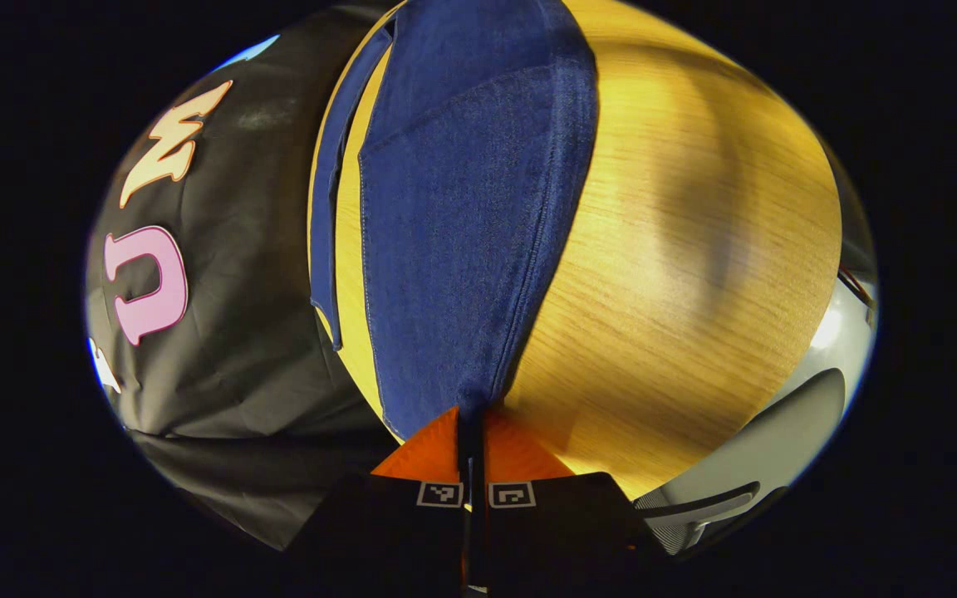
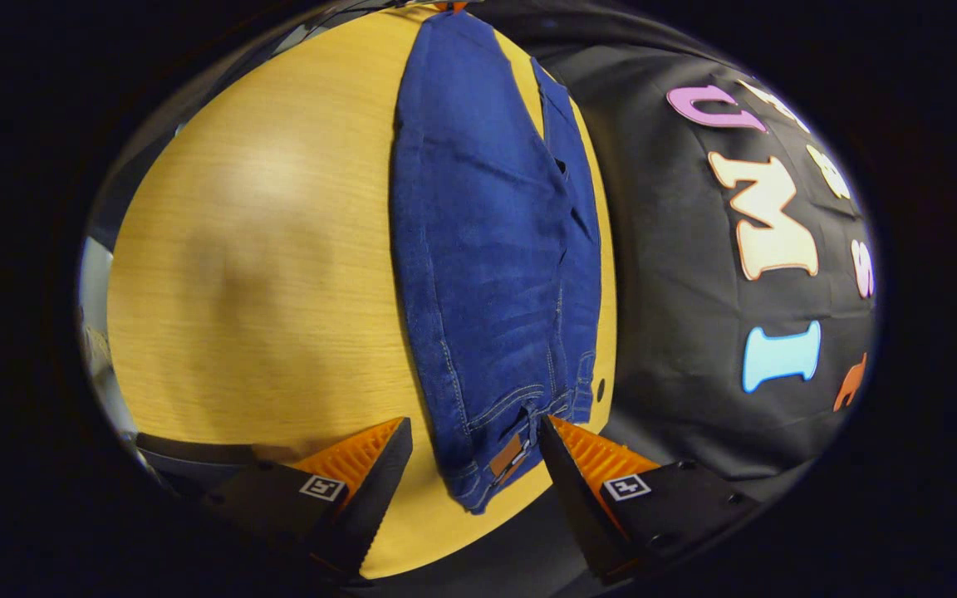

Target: Grasp the waist and the cuffs of the jeans and fold them to make the two legs overlap; first hold the waist and fold one-third of the jeans toward the cuffs, then hold the cuffs and fold the remaining one-third in the same direction to finish folding.

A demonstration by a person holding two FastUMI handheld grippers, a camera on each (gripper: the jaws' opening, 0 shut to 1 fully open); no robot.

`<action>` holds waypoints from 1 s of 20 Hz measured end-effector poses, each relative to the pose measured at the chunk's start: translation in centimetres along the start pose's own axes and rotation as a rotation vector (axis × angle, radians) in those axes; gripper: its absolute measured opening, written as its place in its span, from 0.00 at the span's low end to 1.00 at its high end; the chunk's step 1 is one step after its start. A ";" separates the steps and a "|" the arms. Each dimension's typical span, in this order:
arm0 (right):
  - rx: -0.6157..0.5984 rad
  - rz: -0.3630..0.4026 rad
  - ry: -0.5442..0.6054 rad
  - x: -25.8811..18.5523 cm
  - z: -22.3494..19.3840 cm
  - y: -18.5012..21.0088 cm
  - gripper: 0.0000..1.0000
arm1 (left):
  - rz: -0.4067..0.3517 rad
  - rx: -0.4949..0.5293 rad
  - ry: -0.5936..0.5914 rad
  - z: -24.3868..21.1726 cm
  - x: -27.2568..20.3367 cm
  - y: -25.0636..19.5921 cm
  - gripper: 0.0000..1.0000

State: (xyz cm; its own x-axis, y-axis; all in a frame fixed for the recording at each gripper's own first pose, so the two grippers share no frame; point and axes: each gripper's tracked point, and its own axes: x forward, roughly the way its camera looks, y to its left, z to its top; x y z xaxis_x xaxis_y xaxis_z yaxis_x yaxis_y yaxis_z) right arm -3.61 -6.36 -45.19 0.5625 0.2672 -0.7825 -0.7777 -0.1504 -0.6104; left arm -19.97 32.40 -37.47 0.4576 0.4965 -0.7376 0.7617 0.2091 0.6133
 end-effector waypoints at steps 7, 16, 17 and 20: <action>-0.009 -0.036 0.021 2.9 -0.7 0.3 0.73 | 0.005 0.004 0.006 0.1 0.0 0.1 0.00; 0.254 0.114 0.127 3.0 -1.2 1.0 0.04 | -0.045 -0.028 -0.005 0.0 0.2 -0.3 0.00; 0.263 0.129 0.126 2.9 -1.3 0.8 0.02 | -0.063 -0.039 -0.003 -0.1 0.2 -0.4 0.00; 0.239 0.135 0.121 2.4 -0.7 0.1 0.03 | -0.100 -0.040 -0.009 -0.1 0.1 -0.3 0.00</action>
